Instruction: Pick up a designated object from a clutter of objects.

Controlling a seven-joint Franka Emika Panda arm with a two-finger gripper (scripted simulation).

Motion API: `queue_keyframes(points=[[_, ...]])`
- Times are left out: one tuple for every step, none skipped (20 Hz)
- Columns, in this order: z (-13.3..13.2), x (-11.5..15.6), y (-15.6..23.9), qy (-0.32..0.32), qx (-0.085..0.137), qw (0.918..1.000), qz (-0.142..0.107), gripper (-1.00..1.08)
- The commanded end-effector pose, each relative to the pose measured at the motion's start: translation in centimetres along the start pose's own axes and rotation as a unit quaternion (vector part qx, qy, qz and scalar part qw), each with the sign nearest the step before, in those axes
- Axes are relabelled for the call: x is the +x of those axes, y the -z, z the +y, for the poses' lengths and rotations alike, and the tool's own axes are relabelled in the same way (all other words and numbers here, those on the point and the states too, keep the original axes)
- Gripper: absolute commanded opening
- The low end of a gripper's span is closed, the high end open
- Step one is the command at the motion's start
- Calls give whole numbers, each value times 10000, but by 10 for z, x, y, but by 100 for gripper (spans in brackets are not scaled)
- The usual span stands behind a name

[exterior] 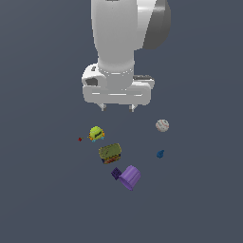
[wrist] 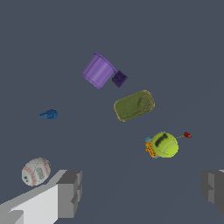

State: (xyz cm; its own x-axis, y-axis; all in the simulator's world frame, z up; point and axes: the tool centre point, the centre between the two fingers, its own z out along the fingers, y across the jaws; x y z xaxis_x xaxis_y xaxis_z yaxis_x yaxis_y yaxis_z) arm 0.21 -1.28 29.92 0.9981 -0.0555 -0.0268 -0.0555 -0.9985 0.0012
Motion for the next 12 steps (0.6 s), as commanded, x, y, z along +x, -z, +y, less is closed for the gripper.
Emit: queue_keyframes(points=[[0, 0, 0, 0, 0, 10000, 0, 100], [0, 0, 0, -1, 2, 10000, -4, 100], [-2, 0, -1, -2, 8, 10000, -17, 100], [-4, -1, -2, -6, 17, 10000, -40, 100], [-8, -2, -4, -10, 31, 10000, -71, 100], [-12, -3, -7, -16, 47, 9999, -111, 100], [-15, -4, -8, -20, 62, 9999, -146, 100], [-18, -4, -10, -24, 73, 9998, -173, 100], [-20, -5, -11, -26, 82, 9998, -192, 100], [-20, -5, -11, -27, 86, 9998, -201, 100], [-20, -5, -11, -27, 86, 9998, -201, 100], [-20, -5, -11, -26, 84, 9998, -196, 100]])
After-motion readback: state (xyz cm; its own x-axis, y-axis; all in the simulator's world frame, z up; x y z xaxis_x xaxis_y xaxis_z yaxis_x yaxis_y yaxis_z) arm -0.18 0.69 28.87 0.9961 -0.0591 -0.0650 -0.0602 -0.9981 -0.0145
